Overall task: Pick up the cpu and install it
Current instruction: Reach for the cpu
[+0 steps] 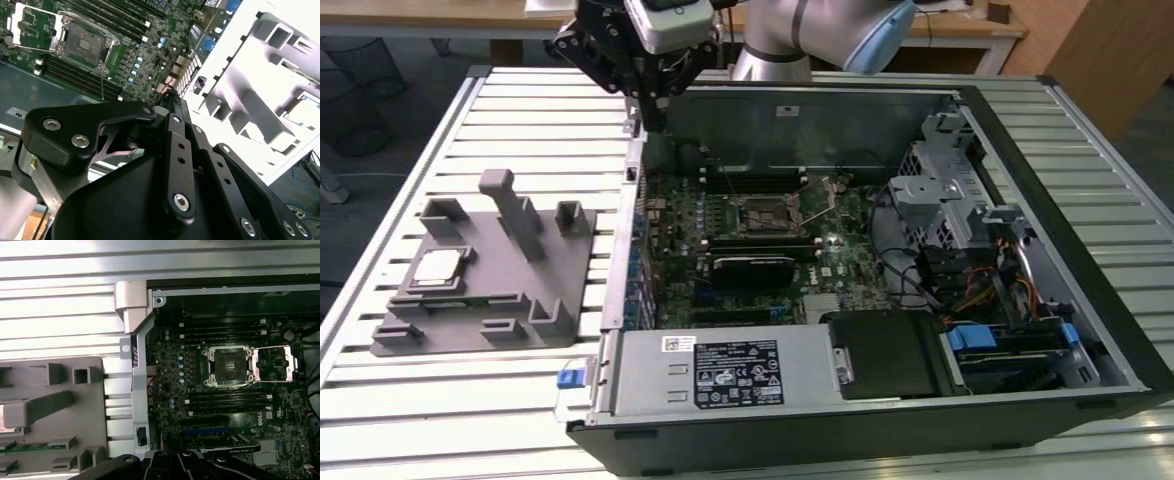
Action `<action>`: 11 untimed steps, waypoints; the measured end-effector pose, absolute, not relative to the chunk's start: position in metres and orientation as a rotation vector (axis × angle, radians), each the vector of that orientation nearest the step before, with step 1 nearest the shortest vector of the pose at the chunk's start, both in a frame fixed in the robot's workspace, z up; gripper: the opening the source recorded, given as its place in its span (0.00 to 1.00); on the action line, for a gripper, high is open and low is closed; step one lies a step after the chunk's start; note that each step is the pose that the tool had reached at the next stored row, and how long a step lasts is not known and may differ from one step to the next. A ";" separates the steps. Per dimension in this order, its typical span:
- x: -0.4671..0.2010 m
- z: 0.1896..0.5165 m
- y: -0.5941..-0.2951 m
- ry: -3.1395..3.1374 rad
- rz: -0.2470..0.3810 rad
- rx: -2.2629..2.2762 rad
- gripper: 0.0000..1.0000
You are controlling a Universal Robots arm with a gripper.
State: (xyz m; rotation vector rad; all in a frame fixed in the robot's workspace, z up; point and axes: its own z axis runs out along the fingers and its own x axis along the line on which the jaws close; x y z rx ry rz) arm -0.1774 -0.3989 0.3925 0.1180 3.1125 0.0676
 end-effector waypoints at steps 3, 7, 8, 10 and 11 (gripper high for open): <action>-0.179 0.392 -0.399 3.112 0.068 0.118 0.11; -0.182 0.392 -0.399 3.113 0.068 0.118 0.11; -0.182 0.392 -0.399 3.112 0.068 0.118 0.11; -0.184 0.392 -0.399 3.112 0.068 0.118 0.11; -0.184 0.392 -0.399 3.112 0.068 0.118 0.11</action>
